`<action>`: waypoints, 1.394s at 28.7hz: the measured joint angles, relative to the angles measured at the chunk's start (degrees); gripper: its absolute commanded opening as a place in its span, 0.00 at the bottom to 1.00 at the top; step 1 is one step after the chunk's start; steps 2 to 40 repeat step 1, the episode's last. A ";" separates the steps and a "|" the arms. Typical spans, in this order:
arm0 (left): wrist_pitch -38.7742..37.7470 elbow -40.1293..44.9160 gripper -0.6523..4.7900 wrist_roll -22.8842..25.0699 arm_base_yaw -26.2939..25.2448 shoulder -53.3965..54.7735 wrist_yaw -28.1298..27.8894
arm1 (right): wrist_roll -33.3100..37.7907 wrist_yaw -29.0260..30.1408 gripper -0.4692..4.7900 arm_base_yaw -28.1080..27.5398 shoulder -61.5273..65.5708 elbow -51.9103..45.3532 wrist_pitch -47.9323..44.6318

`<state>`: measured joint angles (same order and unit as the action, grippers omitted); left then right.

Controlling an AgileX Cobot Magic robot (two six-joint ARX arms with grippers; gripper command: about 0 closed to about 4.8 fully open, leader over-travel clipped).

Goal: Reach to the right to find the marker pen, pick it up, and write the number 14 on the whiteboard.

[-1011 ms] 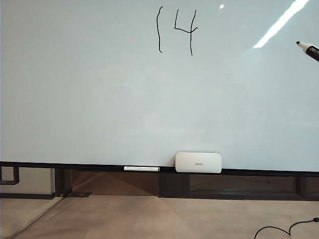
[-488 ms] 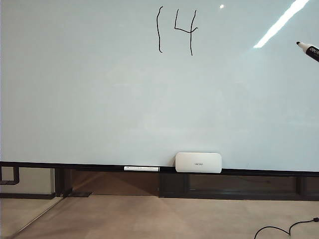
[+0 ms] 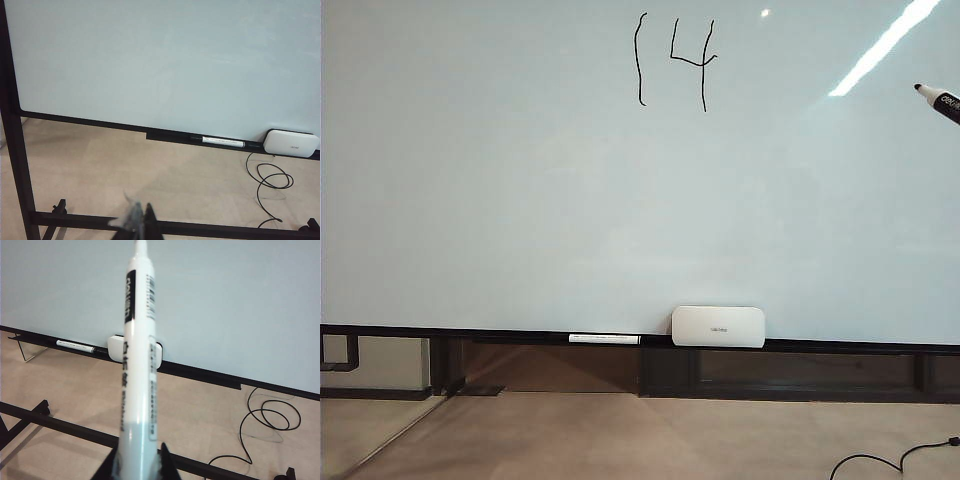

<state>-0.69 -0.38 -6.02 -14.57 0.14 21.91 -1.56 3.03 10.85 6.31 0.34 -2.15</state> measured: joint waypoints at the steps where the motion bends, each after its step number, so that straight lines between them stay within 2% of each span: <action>1: 0.00 0.00 0.11 -0.02 0.00 0.00 0.00 | 0.00 -0.02 0.09 0.00 0.00 0.00 0.00; 40: 0.00 0.00 0.11 -0.02 0.00 0.00 0.00 | 0.00 -0.02 0.09 0.00 0.00 0.00 0.00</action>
